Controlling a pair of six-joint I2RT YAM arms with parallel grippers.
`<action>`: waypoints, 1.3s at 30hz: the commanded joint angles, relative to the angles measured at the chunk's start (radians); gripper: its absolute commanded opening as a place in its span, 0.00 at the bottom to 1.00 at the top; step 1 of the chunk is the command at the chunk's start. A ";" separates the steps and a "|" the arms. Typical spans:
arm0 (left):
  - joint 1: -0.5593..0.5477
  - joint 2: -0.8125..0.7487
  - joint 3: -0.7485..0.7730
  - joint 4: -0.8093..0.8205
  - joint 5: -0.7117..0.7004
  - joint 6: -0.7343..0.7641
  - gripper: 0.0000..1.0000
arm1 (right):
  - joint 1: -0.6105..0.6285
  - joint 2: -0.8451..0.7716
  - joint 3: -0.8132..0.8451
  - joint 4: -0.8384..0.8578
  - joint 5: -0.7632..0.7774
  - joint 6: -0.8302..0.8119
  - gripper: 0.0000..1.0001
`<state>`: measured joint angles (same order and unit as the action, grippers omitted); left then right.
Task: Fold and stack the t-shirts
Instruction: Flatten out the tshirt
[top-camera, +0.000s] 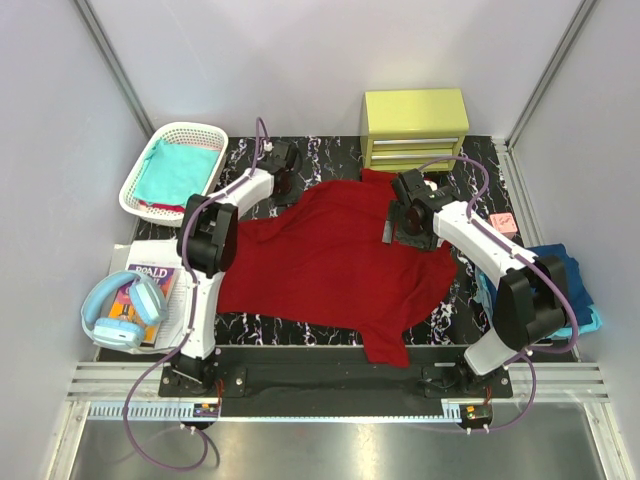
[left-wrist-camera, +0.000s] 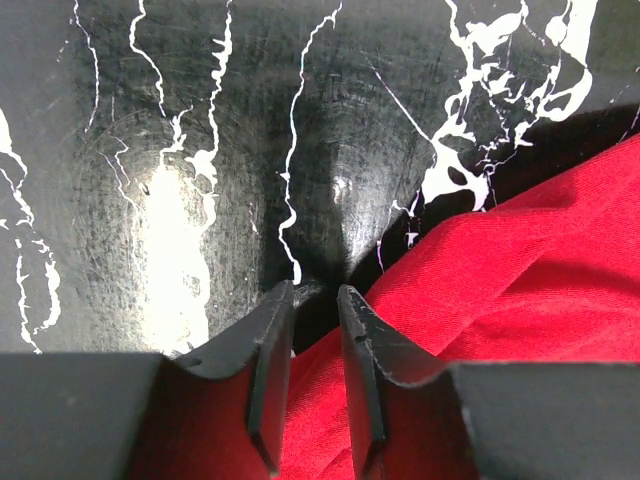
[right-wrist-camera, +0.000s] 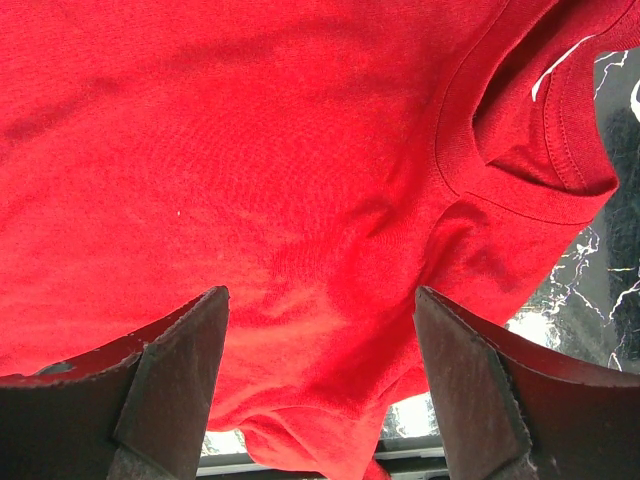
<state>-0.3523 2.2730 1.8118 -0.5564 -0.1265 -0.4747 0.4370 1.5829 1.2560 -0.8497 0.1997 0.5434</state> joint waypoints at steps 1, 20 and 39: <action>0.001 -0.029 0.043 0.016 0.018 0.011 0.25 | 0.008 -0.003 0.020 0.015 0.017 -0.002 0.82; -0.079 -0.325 -0.308 0.052 -0.028 -0.044 0.00 | 0.012 0.008 0.016 0.023 -0.008 0.001 0.81; -0.185 -0.424 -0.457 0.058 -0.103 -0.071 0.12 | 0.017 -0.035 -0.029 0.026 0.003 0.013 0.81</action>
<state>-0.5411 1.9438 1.3479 -0.5255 -0.1467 -0.5365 0.4446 1.5871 1.2385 -0.8402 0.1970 0.5468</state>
